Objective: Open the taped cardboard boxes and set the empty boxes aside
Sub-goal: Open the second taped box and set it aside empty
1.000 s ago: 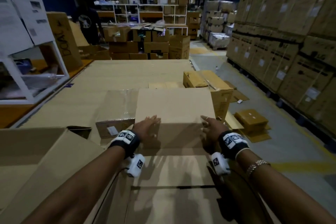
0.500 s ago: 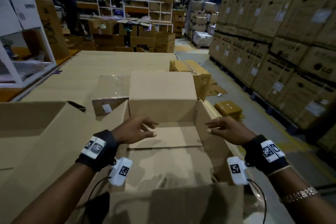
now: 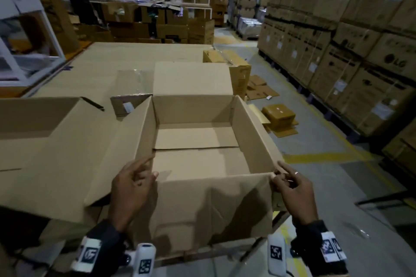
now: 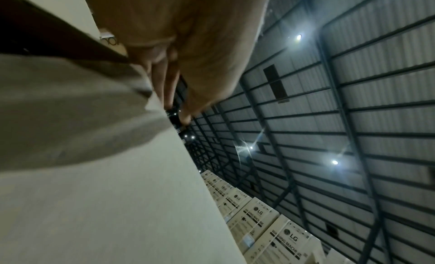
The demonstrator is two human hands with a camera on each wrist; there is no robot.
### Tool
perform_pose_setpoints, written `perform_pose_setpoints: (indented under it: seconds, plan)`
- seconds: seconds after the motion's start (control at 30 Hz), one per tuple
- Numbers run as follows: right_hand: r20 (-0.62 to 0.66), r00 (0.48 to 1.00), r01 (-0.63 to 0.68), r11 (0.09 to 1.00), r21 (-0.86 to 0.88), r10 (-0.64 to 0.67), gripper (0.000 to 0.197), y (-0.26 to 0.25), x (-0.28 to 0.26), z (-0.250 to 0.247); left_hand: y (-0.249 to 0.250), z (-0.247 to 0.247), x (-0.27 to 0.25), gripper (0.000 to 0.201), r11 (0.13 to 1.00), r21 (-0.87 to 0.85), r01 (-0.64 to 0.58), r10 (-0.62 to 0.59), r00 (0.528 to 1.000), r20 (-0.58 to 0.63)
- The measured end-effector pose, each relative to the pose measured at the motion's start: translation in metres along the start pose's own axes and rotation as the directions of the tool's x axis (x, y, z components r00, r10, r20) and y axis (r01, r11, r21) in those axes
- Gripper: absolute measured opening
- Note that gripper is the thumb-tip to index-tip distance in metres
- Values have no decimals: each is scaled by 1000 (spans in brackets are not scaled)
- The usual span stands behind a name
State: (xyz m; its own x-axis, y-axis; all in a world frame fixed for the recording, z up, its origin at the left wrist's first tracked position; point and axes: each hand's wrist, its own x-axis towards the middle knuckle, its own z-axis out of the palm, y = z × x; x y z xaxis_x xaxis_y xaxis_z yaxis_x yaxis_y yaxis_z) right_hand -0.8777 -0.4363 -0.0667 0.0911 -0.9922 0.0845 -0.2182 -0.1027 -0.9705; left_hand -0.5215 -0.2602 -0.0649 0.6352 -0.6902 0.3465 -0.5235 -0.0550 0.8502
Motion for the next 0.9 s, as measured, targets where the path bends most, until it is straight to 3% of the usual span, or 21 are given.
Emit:
perform_pose_setpoints:
  seconds: [0.1, 0.2, 0.3, 0.37, 0.43, 0.5, 0.53, 0.6, 0.7, 0.73, 0.83, 0.9]
  plan:
    - [16, 999, -37, 998, 44, 36, 60, 17, -6, -1, 6, 2, -19, 41, 991, 115, 62, -26, 957, -289]
    - [78, 992, -104, 993, 54, 99, 72, 20, -5, -7, 9, 0, -31, 45, 960, 193, 202, -118, 918, -379]
    - [79, 980, -193, 973, 128, 183, 95, 24, 1, -16, -14, -5, -39, 77, 866, 81, 494, -444, 834, -328]
    - [60, 974, -227, 956, 184, 220, 119, 30, 7, -19, -29, -9, -38, 91, 805, -44, 591, -585, 780, -223]
    - [37, 974, -226, 942, 248, 224, 110, 23, 8, -18, -52, -15, -27, 103, 755, -219, 617, -652, 741, -161]
    - [-11, 983, -169, 929, 328, 183, 80, 9, 5, -18, -87, -24, -13, 112, 724, -342, 599, -677, 712, -188]
    - [-42, 988, -125, 928, 351, 148, 68, 3, 6, -19, -102, -27, -6, 116, 724, -375, 580, -675, 707, -211]
    - [-103, 994, 5, 938, 347, 33, 54, -8, 10, -18, -76, -30, 2, 107, 770, -388, 507, -623, 729, -284]
    - [-138, 978, 187, 957, 224, -159, 46, -27, 21, -17, -14, -34, 7, 51, 889, -312, 334, -446, 785, -430]
    - [-132, 968, 234, 958, 168, -214, 46, -34, 26, -16, -2, -36, 9, 42, 922, -273, 273, -374, 807, -457]
    - [-106, 921, 374, 927, -21, -375, 51, -57, 47, -16, 22, -42, 24, 43, 990, -41, 134, -137, 864, -484]
    - [-63, 886, 444, 878, -178, -460, 52, -72, 64, -18, 37, -46, 38, 47, 983, 161, 92, -9, 892, -452]
